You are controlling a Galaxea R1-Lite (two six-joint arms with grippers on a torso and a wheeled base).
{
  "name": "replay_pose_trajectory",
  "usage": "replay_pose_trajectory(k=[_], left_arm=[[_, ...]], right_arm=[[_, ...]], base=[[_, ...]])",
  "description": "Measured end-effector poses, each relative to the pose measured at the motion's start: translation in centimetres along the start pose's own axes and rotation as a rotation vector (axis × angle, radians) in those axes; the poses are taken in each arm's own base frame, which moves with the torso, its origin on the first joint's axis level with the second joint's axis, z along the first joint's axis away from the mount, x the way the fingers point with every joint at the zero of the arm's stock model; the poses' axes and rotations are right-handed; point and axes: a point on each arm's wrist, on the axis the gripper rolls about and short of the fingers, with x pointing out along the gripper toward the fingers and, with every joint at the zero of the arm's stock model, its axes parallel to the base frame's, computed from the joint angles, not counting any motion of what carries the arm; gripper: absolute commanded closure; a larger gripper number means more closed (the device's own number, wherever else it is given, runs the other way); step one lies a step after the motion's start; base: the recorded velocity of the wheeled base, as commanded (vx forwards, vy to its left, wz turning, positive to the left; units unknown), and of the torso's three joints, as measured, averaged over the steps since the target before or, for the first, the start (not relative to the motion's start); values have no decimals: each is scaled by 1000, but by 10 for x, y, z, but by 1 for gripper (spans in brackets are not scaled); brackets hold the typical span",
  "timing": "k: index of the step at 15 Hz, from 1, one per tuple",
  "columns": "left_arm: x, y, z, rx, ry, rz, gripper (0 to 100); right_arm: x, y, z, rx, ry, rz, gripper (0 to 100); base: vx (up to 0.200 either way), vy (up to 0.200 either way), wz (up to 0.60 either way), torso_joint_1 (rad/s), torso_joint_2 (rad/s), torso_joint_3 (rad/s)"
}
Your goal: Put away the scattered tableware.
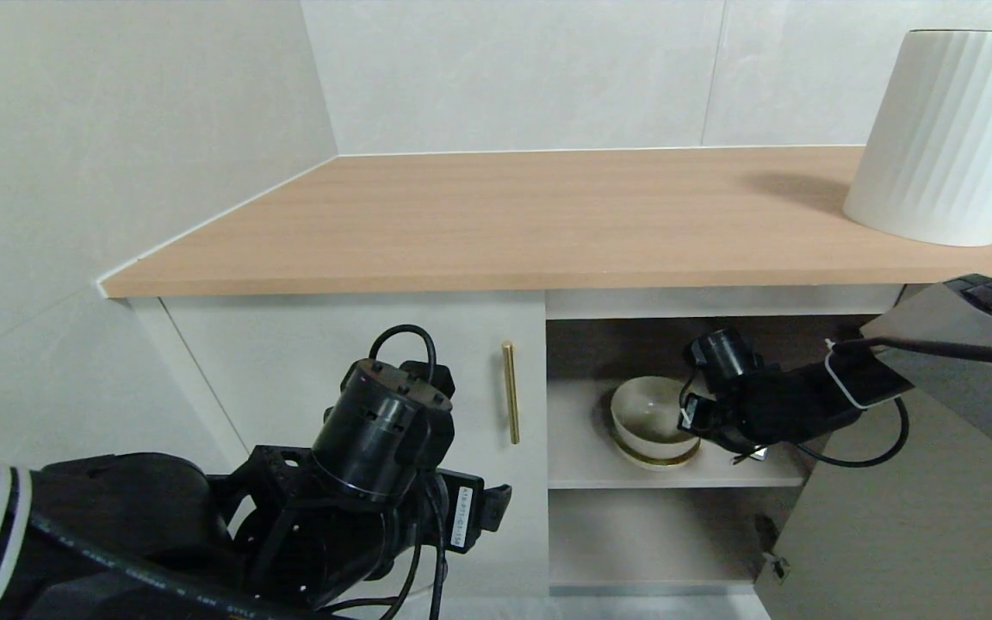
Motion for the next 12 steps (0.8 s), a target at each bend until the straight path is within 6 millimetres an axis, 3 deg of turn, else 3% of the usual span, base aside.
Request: replay_pose_trajectory(k=[7,9,12], left_arm=[[0,2,0,4,1,7,0],[-2,3,0,23,-1,7,0],[-6,5,-1,29,-8,4,0]], right_arm=[[-21,9,-5,-23,3,43,0],[-45,11,-9,-47,20,95,0],[-98,10,-23,-138,49,200,0]], base=[[0,0,0,0,0,0],[0,0,0,0,0,0],[0,0,0,0,0,0]])
